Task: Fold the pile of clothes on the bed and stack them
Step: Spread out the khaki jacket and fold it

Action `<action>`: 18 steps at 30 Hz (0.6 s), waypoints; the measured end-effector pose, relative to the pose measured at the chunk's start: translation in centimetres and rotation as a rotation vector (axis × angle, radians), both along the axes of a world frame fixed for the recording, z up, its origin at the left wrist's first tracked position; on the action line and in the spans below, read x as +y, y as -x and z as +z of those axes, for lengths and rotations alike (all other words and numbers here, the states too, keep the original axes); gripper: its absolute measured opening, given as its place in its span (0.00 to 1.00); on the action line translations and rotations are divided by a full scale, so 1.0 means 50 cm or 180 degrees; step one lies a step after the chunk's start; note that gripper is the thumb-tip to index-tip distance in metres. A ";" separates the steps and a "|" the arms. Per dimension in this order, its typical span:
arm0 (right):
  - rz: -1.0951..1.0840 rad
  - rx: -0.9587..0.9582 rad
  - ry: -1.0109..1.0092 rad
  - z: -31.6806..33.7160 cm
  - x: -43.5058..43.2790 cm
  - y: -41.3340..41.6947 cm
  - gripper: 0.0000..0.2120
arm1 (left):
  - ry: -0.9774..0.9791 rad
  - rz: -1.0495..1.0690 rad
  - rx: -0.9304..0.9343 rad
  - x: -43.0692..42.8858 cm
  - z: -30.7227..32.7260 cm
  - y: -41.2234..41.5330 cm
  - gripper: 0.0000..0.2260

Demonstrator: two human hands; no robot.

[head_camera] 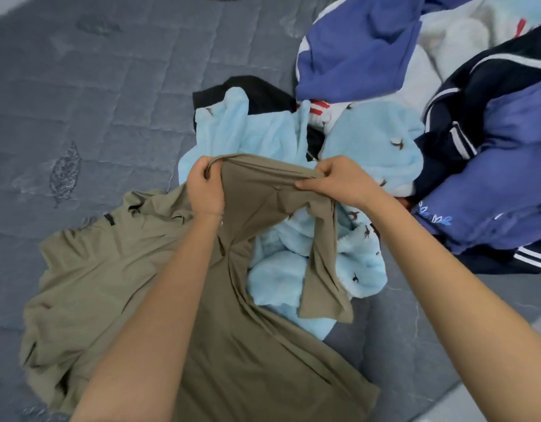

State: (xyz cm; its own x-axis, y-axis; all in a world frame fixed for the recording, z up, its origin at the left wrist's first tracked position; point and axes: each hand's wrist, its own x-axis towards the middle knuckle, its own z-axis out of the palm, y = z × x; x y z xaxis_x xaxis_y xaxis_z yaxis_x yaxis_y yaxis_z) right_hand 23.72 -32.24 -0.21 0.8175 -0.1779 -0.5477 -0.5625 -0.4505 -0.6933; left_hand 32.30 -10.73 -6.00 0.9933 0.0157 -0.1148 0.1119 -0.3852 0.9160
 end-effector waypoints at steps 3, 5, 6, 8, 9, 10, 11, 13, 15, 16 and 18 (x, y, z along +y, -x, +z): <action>-0.0125 0.0198 -0.1575 0.020 -0.019 0.013 0.11 | -0.0092 0.0241 -0.0008 -0.007 -0.008 0.011 0.11; -0.0206 0.0137 -0.2062 0.027 -0.023 0.016 0.17 | -0.0286 0.0141 0.0041 -0.003 -0.016 0.007 0.16; -0.0262 0.0048 -0.2230 0.032 -0.024 0.017 0.18 | -0.0381 0.0091 0.0090 0.000 -0.017 0.005 0.18; -0.0396 -0.0141 -0.2604 0.045 -0.032 0.017 0.12 | -0.0546 0.0115 0.0169 0.007 -0.013 -0.002 0.19; -0.0477 -0.0218 -0.2752 0.052 -0.039 0.017 0.12 | -0.0601 0.0167 0.0207 0.011 -0.013 -0.006 0.20; -0.0514 -0.0278 -0.2816 0.058 -0.047 0.017 0.13 | -0.0654 0.0220 0.0239 0.016 -0.013 -0.011 0.20; -0.0543 -0.0341 -0.2801 0.064 -0.055 0.018 0.15 | -0.0709 0.0247 0.0266 0.021 -0.013 -0.015 0.20; -0.0684 -0.0408 -0.2498 0.069 -0.071 0.019 0.07 | -0.0777 0.0238 0.0298 0.025 -0.009 -0.018 0.20; -0.0926 -0.0450 -0.1934 0.070 -0.085 0.023 0.11 | -0.0853 0.0232 0.0295 0.020 -0.004 -0.015 0.20; -0.1053 -0.0511 -0.1608 0.072 -0.091 0.026 0.14 | -0.0865 0.0238 0.0309 0.016 -0.001 -0.011 0.21; -0.1339 -0.0772 -0.1062 0.066 -0.101 0.034 0.17 | -0.0819 0.0245 0.0397 0.008 0.000 -0.005 0.21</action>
